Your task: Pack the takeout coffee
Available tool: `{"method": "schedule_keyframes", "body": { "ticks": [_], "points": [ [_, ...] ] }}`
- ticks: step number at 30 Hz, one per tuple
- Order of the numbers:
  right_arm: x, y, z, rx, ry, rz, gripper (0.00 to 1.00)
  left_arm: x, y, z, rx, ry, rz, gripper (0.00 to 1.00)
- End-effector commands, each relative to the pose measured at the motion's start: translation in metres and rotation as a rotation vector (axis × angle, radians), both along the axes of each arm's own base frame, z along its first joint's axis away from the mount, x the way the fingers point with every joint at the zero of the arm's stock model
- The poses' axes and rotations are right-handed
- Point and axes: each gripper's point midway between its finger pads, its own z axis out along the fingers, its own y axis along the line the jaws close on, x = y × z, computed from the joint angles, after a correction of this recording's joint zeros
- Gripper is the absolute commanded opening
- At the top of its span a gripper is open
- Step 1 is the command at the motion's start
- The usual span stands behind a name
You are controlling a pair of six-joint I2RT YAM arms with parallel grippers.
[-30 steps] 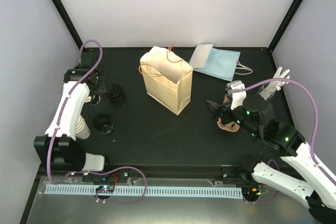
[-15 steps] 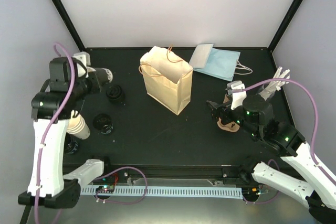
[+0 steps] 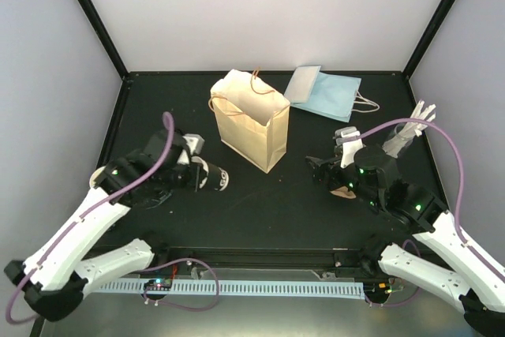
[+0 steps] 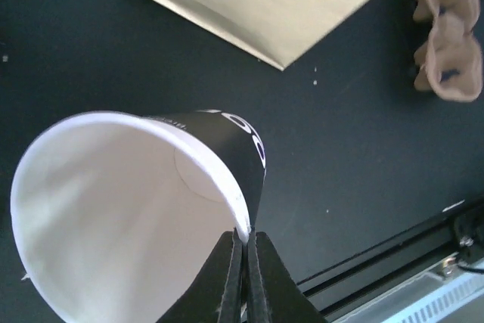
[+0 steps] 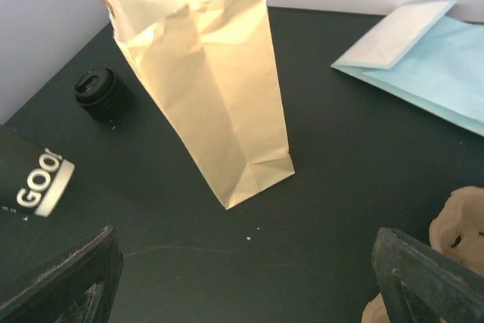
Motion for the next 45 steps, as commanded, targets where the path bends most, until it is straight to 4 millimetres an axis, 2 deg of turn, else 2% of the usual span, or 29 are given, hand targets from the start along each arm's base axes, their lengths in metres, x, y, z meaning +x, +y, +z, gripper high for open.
{"method": "schedule_keyframes", "body": {
  "ticks": [1, 6, 11, 12, 15, 19, 28, 29, 31, 34, 35, 41, 45],
  "points": [
    [0.006, -0.001, -0.007, 0.058, 0.010, -0.053, 0.93, 0.006, -0.028, -0.015, 0.069, -0.030, 0.003, 0.02],
    [0.010, 0.001, -0.045, 0.062, 0.076, -0.092, 0.93, -0.001, -0.084, -0.025, 0.194, -0.089, -0.135, 0.02],
    [0.020, -0.018, -0.093, -0.048, 0.183, -0.256, 0.90, -0.003, -0.122, -0.034, 0.260, -0.116, -0.226, 0.02],
    [0.020, -0.019, -0.099, -0.059, 0.192, -0.264, 0.90, -0.003, -0.129, -0.043, 0.287, -0.103, -0.240, 0.01],
    [0.018, -0.016, -0.110, -0.037, 0.205, -0.253, 0.90, -0.002, -0.143, -0.054, 0.311, -0.103, -0.279, 0.02],
    [0.016, -0.015, -0.111, -0.004, 0.198, -0.245, 0.90, -0.002, -0.161, -0.070, 0.329, -0.095, -0.347, 0.02],
    [0.016, -0.018, -0.110, -0.015, 0.183, -0.248, 0.90, -0.007, -0.180, -0.098, 0.433, -0.023, -0.438, 0.06],
    [0.016, -0.019, -0.109, -0.013, 0.181, -0.249, 0.90, -0.008, -0.182, -0.099, 0.442, -0.022, -0.446, 0.10],
    [0.016, -0.020, -0.108, -0.011, 0.175, -0.255, 0.91, -0.010, -0.183, -0.099, 0.459, -0.026, -0.449, 0.27],
    [0.016, -0.023, -0.106, -0.012, 0.167, -0.262, 0.91, -0.011, -0.183, -0.089, 0.442, -0.045, -0.445, 0.49],
    [0.016, -0.023, -0.106, -0.014, 0.165, -0.264, 0.91, -0.011, -0.183, -0.084, 0.429, -0.052, -0.444, 0.53],
    [0.016, -0.023, -0.099, -0.006, 0.156, -0.259, 0.91, -0.013, -0.175, -0.045, 0.368, -0.097, -0.429, 0.65],
    [0.015, -0.019, -0.090, 0.009, 0.141, -0.232, 0.92, -0.004, -0.151, -0.025, 0.349, -0.136, -0.361, 0.75]
  ]
}}
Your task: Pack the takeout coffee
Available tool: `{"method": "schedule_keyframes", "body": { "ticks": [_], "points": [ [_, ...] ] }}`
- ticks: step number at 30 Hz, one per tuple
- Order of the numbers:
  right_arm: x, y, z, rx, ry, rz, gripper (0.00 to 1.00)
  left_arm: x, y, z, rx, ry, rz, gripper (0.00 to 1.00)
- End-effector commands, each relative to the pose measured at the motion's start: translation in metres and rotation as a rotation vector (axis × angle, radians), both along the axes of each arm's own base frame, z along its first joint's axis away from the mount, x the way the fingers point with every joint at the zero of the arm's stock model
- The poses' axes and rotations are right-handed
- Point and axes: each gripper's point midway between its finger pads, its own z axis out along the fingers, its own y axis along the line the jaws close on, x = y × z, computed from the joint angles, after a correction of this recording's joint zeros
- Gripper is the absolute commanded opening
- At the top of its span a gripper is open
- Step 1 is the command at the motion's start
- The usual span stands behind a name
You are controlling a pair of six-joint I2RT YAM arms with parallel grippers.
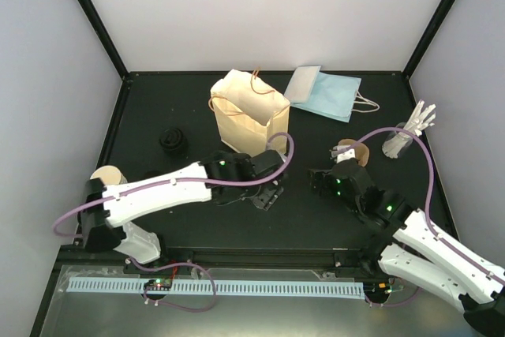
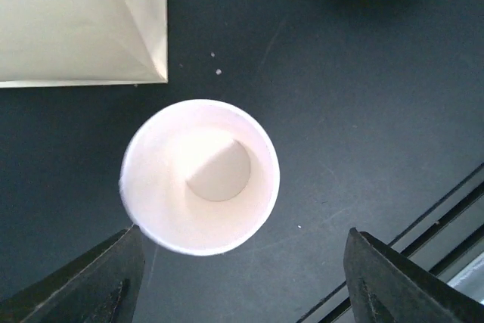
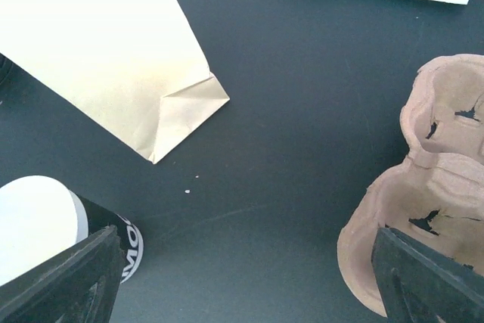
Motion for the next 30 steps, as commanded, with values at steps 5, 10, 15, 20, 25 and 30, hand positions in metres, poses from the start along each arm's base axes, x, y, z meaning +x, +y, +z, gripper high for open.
{"method": "schedule_keyframes", "body": {
  "ticks": [5, 10, 15, 20, 25, 30],
  "points": [
    [0.003, 0.001, 0.028, 0.058, -0.069, 0.002, 0.96, 0.030, 0.075, 0.046, -0.116, -0.070, 0.184, 0.89],
    [0.002, 0.006, 0.015, 0.058, -0.021, 0.007, 1.00, 0.050, 0.136, 0.059, -0.222, -0.156, 0.331, 0.99],
    [0.003, 0.011, 0.017, 0.060, -0.071, 0.056, 1.00, 0.074, 0.189, 0.048, -0.281, -0.152, 0.501, 0.99],
    [0.008, 0.001, -0.003, 0.021, -0.086, 0.002, 1.00, 0.107, 0.236, 0.022, -0.247, -0.132, 0.668, 0.99],
    [0.011, -0.002, -0.019, -0.010, -0.080, -0.019, 1.00, 0.137, 0.286, 0.003, -0.165, -0.114, 0.821, 0.99],
    [0.011, 0.001, -0.024, 0.023, -0.113, -0.001, 1.00, 0.167, 0.311, -0.010, -0.134, -0.073, 0.883, 0.92]
  ]
}}
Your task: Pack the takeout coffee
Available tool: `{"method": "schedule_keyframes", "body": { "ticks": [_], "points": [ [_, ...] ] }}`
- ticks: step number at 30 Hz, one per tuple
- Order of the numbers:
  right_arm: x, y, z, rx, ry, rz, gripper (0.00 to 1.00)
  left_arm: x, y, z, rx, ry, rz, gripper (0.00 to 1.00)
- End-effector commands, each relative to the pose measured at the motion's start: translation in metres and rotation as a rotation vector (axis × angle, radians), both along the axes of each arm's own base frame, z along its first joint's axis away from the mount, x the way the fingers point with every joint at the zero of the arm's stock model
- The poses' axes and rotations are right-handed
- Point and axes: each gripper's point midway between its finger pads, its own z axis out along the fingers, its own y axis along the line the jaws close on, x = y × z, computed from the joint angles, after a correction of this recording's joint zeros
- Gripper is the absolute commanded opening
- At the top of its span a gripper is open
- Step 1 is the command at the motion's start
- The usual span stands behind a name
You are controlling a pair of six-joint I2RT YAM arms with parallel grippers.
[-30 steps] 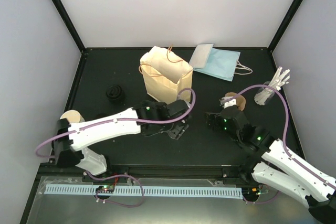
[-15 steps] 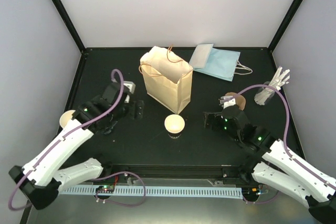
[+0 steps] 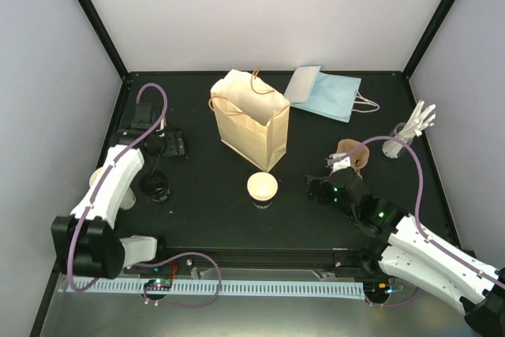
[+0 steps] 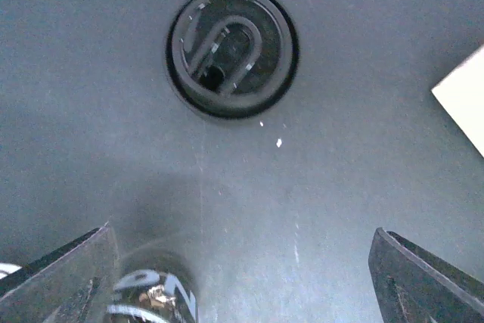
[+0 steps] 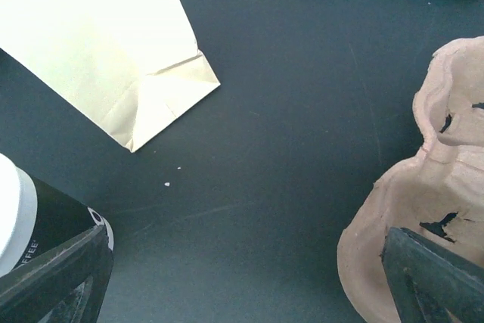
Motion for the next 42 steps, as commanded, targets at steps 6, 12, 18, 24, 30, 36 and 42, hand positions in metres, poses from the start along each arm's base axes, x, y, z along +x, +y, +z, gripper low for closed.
{"method": "schedule_keyframes", "body": {
  "ticks": [6, 12, 18, 24, 30, 36, 42],
  "points": [
    [0.004, -0.001, 0.000, 0.077, -0.090, -0.009, 1.00, 0.056, 0.009, -0.025, -0.089, 0.153, -0.035, 0.85],
    [0.005, -0.003, -0.003, 0.087, -0.116, -0.022, 1.00, 0.060, 0.016, -0.031, -0.037, 0.205, -0.056, 0.88],
    [0.004, -0.003, -0.004, 0.102, -0.118, -0.021, 1.00, 0.072, 0.015, -0.027, -0.026, 0.228, -0.107, 0.99],
    [0.003, -0.002, -0.004, 0.111, -0.122, -0.014, 1.00, 0.081, 0.018, -0.037, -0.038, 0.268, -0.104, 0.98],
    [0.003, -0.001, -0.005, 0.110, -0.119, -0.011, 1.00, 0.085, 0.025, -0.049, -0.026, 0.302, -0.096, 0.89],
    [0.003, 0.000, -0.006, 0.108, -0.115, -0.006, 1.00, 0.088, 0.025, -0.055, -0.032, 0.320, -0.098, 0.87],
    [0.003, 0.001, -0.007, 0.105, -0.110, -0.004, 1.00, 0.092, 0.031, -0.061, -0.023, 0.347, -0.075, 0.85]
  ]
}}
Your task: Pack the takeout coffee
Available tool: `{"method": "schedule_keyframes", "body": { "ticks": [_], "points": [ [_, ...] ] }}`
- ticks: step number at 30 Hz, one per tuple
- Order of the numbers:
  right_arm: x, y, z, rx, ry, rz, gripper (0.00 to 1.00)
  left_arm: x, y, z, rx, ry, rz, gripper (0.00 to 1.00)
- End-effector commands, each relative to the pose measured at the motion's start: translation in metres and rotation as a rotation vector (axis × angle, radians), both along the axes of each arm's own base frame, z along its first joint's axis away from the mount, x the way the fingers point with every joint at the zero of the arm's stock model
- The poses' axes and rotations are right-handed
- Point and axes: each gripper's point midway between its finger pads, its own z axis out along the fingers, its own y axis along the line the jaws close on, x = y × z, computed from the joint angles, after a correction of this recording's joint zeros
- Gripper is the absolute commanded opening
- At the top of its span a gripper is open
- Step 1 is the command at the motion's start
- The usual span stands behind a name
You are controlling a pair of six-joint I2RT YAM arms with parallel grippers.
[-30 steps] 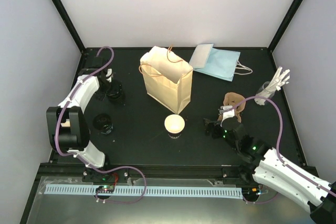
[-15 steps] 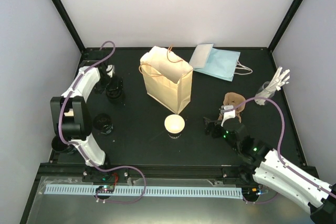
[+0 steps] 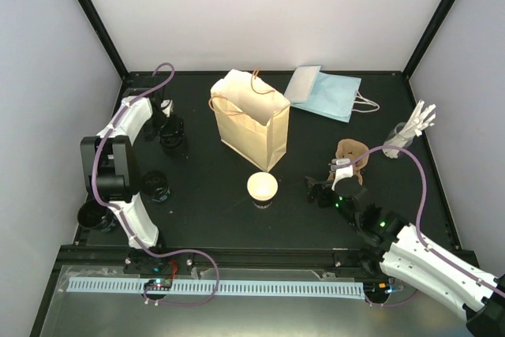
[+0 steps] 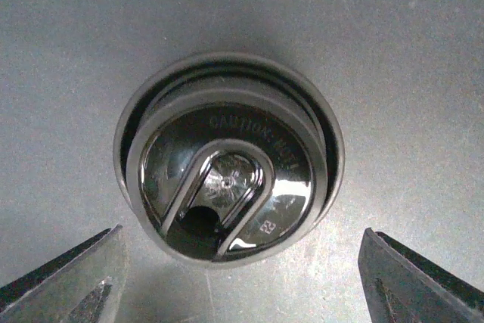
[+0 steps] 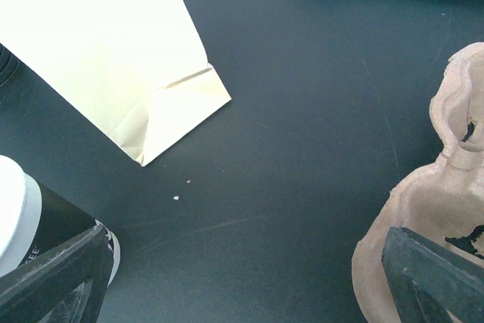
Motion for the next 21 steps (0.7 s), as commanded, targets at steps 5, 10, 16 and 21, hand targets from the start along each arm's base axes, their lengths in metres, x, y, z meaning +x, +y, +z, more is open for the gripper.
{"method": "schedule_keyframes", "body": {
  "ticks": [5, 10, 16, 21],
  "points": [
    [0.004, 0.001, 0.006, 0.024, -0.026, -0.009, 1.00, 0.014, 0.009, 0.005, 0.004, 0.006, 0.019, 0.87],
    [0.004, 0.001, 0.005, 0.023, -0.023, -0.007, 1.00, 0.018, 0.012, -0.002, -0.004, 0.033, 0.021, 0.86],
    [0.004, 0.002, 0.005, 0.023, -0.022, -0.006, 1.00, 0.019, 0.012, -0.011, -0.022, 0.057, 0.018, 0.86],
    [0.004, 0.002, 0.005, 0.024, -0.022, -0.007, 1.00, 0.020, 0.010, -0.016, -0.047, 0.065, 0.017, 0.86]
  ]
}}
